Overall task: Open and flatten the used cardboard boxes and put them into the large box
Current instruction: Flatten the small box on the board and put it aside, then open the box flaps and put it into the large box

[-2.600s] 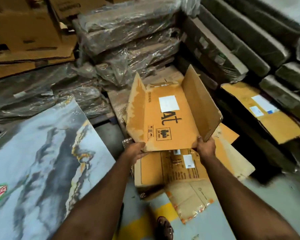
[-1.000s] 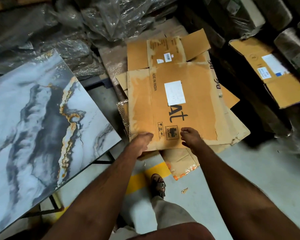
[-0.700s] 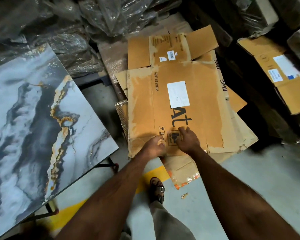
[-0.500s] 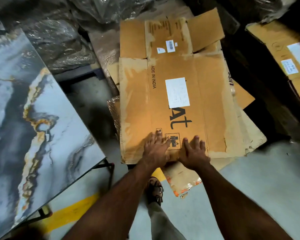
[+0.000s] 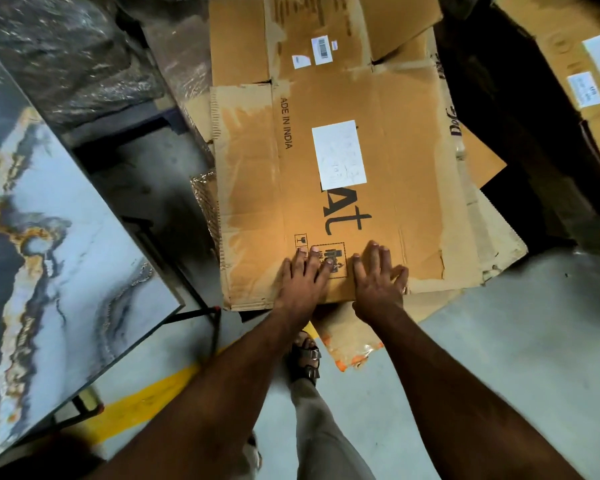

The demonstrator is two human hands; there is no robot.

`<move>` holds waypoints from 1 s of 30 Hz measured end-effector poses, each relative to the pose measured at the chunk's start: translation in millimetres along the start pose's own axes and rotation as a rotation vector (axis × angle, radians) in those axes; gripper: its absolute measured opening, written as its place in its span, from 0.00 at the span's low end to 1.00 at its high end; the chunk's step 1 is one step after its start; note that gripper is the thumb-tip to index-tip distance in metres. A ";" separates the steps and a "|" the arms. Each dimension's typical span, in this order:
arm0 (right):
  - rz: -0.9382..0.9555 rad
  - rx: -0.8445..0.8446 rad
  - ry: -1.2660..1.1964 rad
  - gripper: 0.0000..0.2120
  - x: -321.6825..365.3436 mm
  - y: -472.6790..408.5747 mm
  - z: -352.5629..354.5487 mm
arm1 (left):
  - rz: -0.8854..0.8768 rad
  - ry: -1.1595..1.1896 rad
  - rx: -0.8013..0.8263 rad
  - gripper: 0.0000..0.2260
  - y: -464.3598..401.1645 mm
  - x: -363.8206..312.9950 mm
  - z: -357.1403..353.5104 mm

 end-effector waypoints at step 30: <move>0.850 -0.585 -0.274 0.33 235.5 335.3 149.0 | 0.536 0.529 -0.828 0.33 473.7 92.6 28.6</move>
Point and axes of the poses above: each hand's wrist, its own y-axis away from the middle knuckle, its own z-axis out of the back of the hand, x = y × z, the point moved 1 cm from there along -y, towards the middle knuckle, and after that the axes turned 14 degrees about -z, right-handed, at the moved point
